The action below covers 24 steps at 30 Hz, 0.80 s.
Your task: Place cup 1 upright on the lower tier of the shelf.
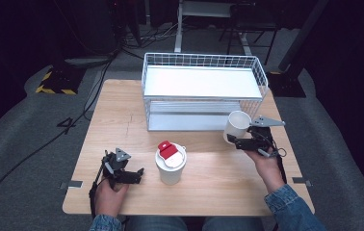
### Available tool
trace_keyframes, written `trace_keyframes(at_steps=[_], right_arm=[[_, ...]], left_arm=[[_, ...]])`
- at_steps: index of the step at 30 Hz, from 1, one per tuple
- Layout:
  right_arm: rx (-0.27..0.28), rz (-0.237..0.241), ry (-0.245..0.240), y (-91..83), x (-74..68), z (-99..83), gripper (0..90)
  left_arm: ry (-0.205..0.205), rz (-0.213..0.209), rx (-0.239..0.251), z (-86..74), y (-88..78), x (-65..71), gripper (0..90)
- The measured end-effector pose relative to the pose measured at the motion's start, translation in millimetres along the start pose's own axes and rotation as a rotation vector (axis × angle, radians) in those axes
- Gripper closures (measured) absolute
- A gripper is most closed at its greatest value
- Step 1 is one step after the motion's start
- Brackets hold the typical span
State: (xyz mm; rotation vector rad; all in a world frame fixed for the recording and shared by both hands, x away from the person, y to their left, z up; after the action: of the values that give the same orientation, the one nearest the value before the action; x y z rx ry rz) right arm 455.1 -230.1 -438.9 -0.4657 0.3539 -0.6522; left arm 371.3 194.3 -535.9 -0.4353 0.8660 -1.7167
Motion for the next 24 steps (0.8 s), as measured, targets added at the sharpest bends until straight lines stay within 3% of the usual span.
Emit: trace_keyframes(at_steps=[24], right_arm=[[0.005,-0.096,0.007,50.5,26.6,17.5,23.7]], left_arm=[[0.000,0.005,0.000,-0.5,-0.4,-0.1,0.4]])
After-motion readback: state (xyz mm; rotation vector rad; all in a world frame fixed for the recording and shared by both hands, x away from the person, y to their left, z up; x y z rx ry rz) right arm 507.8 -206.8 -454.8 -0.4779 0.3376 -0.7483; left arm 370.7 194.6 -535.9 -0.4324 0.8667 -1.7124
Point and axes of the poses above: each handheld gripper's, and its own axes: y roughly forward along the jaws, z roughly out of its top, x roughly to its right, the point moved 4 cm from there along y, roughly forward along the jaws, and after that the axes turned 13 degrees about z, right-handed, at the moved point
